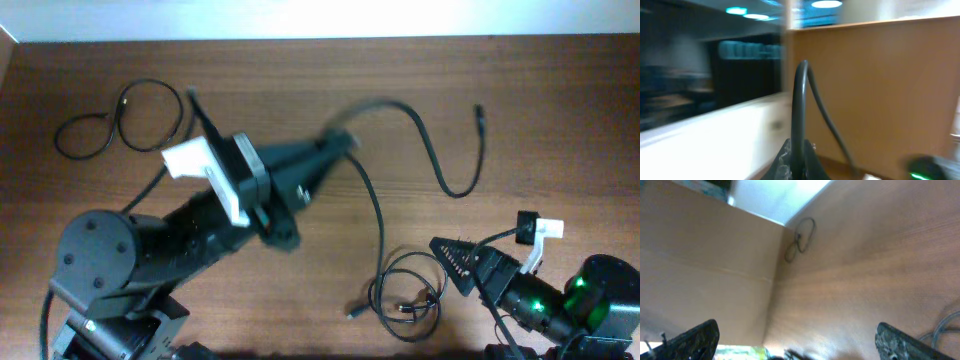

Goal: Untangle cables
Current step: 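Lift the cable with the left gripper and pull it to the left side, then release the second cable at the left and raise the left gripper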

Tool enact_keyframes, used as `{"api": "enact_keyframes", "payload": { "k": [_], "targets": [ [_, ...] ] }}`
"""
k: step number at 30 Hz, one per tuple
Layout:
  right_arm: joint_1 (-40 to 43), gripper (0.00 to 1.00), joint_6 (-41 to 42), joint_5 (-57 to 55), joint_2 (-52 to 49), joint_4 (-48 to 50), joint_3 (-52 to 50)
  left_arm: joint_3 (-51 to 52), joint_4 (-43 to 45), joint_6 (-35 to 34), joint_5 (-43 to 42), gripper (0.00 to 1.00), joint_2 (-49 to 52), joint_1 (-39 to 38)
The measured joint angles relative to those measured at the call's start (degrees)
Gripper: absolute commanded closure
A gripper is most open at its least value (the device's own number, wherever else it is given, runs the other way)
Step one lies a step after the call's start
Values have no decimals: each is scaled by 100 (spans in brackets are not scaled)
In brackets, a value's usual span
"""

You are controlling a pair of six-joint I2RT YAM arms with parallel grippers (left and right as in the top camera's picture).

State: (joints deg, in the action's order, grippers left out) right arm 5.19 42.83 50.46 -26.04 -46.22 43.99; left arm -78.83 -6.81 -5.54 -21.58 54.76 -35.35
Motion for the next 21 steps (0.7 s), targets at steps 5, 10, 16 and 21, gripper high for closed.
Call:
{"api": "enact_keyframes", "payload": {
  "k": [5, 10, 16, 21],
  "targets": [
    [0, 1, -286, -1104, 2, -964, -101, 28, 3316, 1836, 6389, 100, 382, 365],
    [0, 1, -297, -1305, -7, -1078, -901, -138, 3556, 2957, 7965, 100, 1217, 2350],
    [0, 1, -304, -1469, -4, -1073, -1316, -76, -750, 190, 8463, 100, 2798, 3960],
    [0, 1, -297, -1602, -2, -1080, -1320, -66, -2957, -2337, 5637, 100, 2940, 6041]
  ]
}}
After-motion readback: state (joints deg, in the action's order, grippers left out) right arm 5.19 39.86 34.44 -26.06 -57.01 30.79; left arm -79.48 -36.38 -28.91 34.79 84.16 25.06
